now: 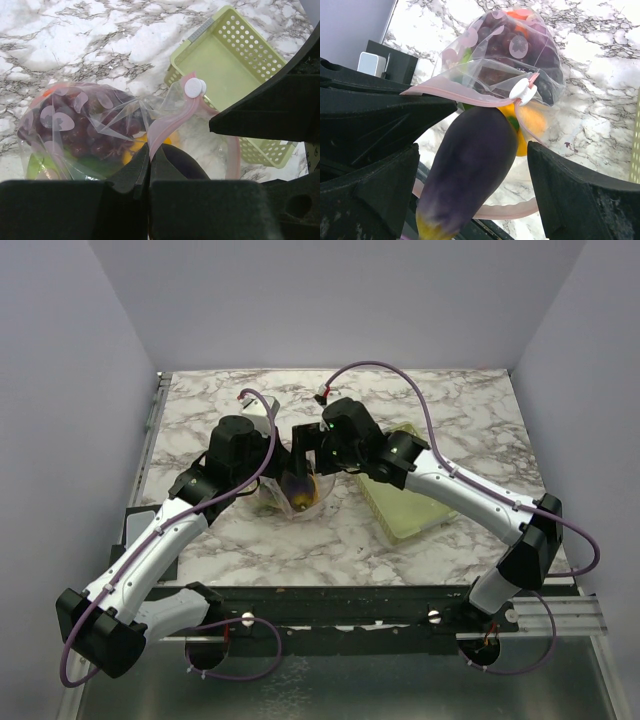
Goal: Place the food in the zip-top bag and seal the zipper
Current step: Place the fake vegetable in the zipper food storage bag.
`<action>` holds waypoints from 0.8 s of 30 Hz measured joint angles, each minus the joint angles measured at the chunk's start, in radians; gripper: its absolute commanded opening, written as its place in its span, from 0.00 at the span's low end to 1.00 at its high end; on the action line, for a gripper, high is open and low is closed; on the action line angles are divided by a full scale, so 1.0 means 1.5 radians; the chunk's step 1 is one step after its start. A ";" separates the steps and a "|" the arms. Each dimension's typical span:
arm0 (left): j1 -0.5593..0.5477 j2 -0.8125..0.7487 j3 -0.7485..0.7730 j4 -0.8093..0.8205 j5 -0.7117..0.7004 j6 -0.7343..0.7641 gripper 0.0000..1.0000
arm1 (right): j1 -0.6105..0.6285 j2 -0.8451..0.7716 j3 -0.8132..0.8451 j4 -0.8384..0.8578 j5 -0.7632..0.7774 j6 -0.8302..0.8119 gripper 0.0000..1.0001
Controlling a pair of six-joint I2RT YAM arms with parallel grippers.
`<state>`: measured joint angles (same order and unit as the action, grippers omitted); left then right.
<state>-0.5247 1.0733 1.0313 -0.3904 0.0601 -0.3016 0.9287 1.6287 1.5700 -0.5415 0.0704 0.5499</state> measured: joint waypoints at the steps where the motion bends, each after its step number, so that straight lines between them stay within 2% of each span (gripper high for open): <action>1: 0.000 0.000 0.000 0.000 0.000 0.000 0.00 | 0.000 0.000 0.000 0.000 0.000 0.000 0.94; 14: 0.000 0.000 0.000 0.000 0.001 0.000 0.00 | 0.013 -0.090 -0.065 0.017 -0.033 0.011 0.82; 24: 0.000 0.000 0.000 0.000 0.001 0.000 0.00 | 0.035 -0.082 -0.117 0.016 -0.067 0.059 0.75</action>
<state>-0.5251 1.0733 1.0313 -0.3901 0.0608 -0.3019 0.9813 1.5051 1.3937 -0.5175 -0.0296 0.6380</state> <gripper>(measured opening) 0.003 0.759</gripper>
